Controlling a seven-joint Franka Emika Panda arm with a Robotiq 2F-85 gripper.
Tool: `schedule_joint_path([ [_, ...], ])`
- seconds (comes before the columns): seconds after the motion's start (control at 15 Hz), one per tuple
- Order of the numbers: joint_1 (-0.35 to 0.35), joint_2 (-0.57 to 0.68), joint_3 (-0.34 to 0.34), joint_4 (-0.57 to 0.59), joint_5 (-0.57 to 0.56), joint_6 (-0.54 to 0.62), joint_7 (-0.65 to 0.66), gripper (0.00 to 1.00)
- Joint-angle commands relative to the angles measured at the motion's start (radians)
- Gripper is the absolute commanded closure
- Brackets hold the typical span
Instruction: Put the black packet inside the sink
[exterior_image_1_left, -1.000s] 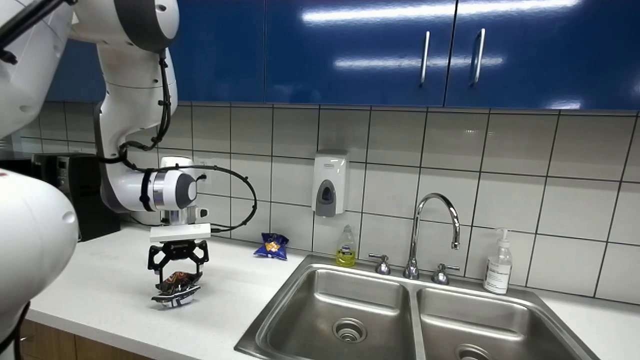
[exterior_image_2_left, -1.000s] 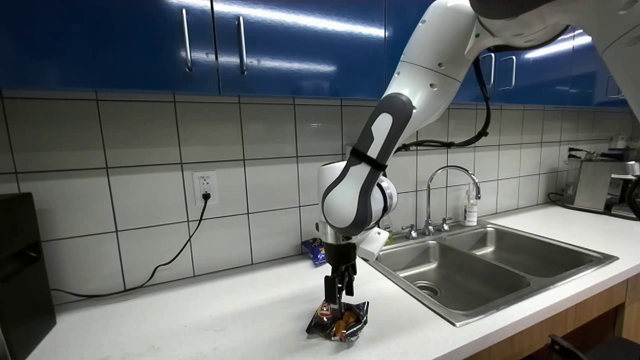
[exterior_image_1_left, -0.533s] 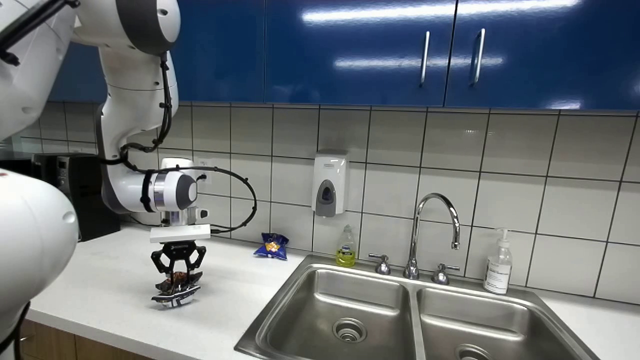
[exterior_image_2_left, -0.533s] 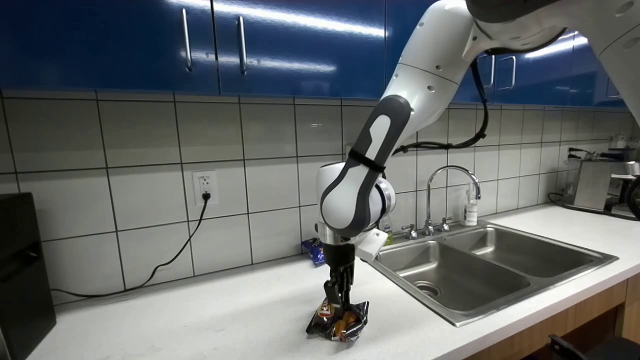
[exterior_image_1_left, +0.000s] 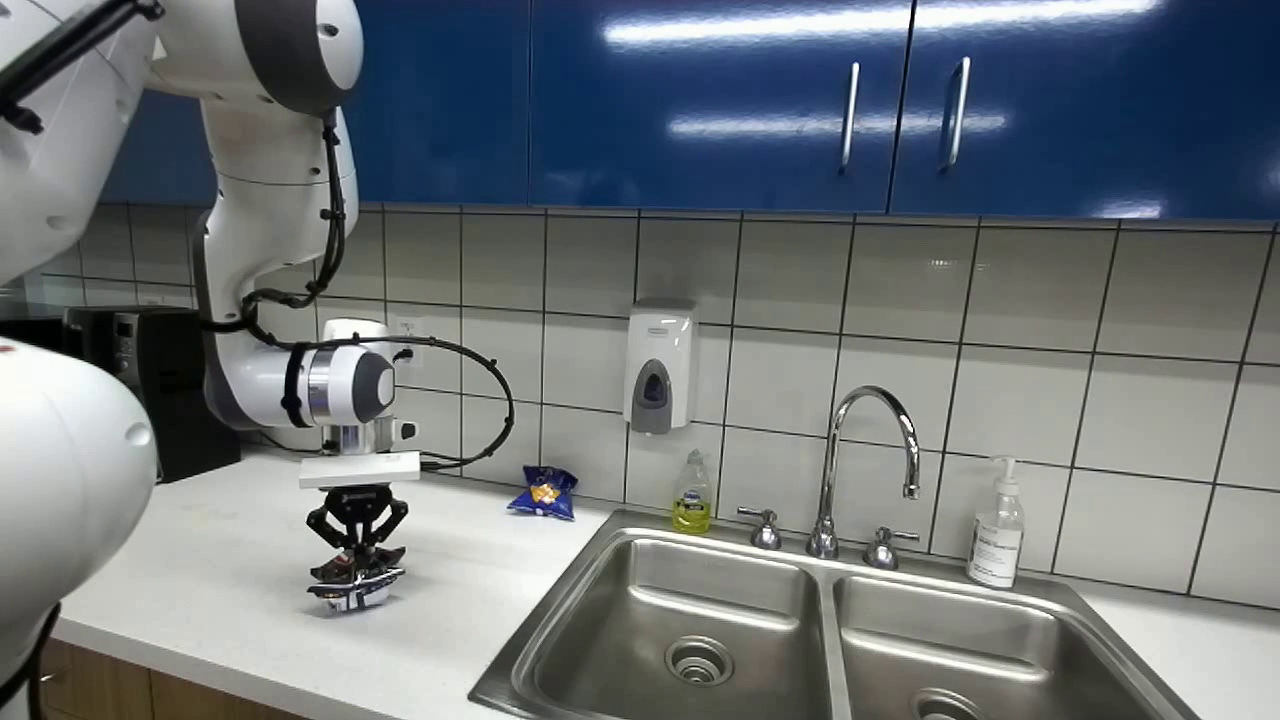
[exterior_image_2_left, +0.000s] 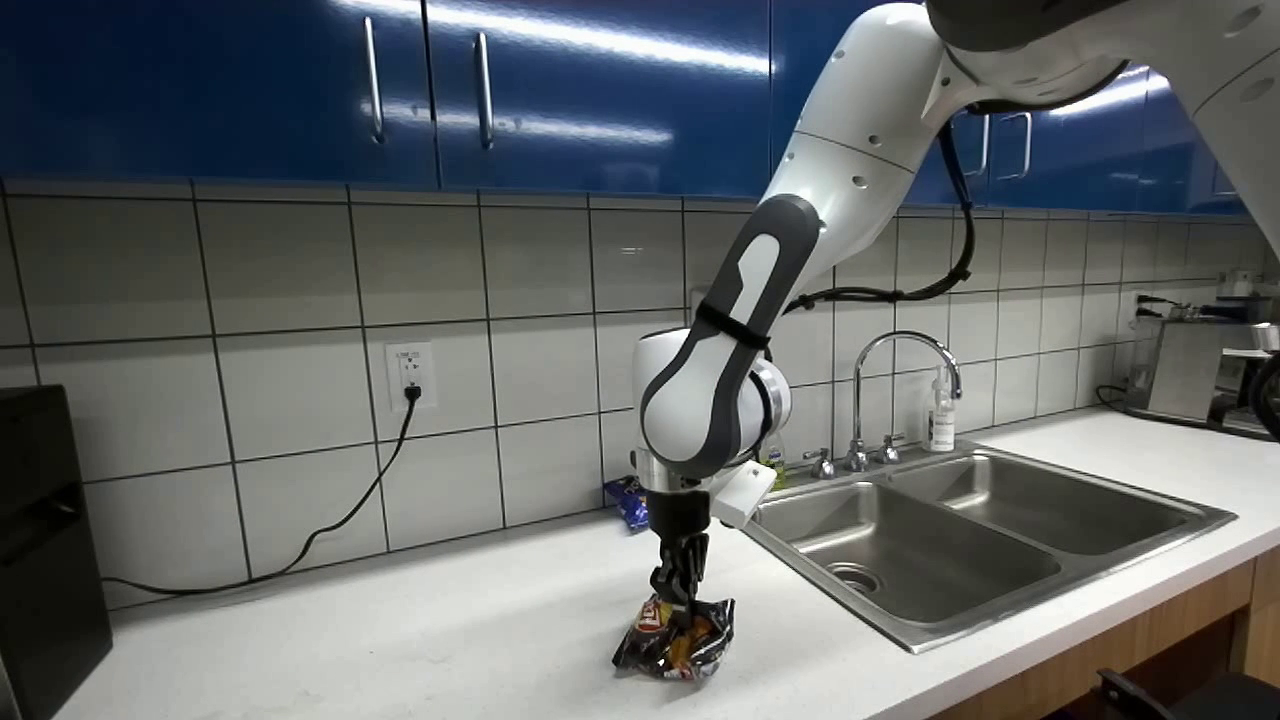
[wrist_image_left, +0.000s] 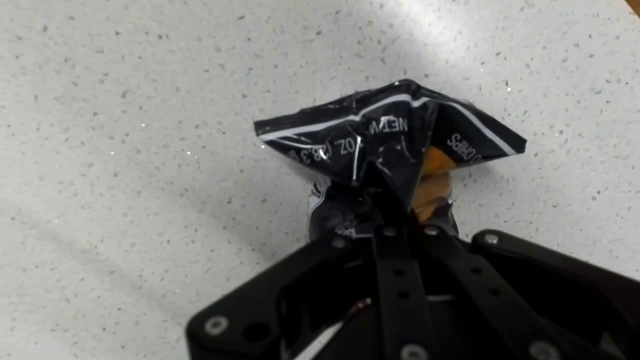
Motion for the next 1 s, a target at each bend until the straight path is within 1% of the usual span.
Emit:
schedule_joint_path([
  [0.0, 0.007, -0.005, -0.011, 0.002, -0.030, 0.005, 0.058, 1.00],
  [0.33, 0.003, -0.045, -0.017, -0.014, -0.011, -0.010, 0.118, 1.00],
  [0.6, 0.003, -0.096, -0.009, -0.037, 0.005, -0.028, 0.161, 1.00],
  [0.67, 0.007, -0.113, -0.014, -0.050, -0.004, -0.015, 0.174, 1.00],
  [0.93, -0.004, -0.174, -0.008, -0.090, 0.023, -0.010, 0.213, 1.00],
])
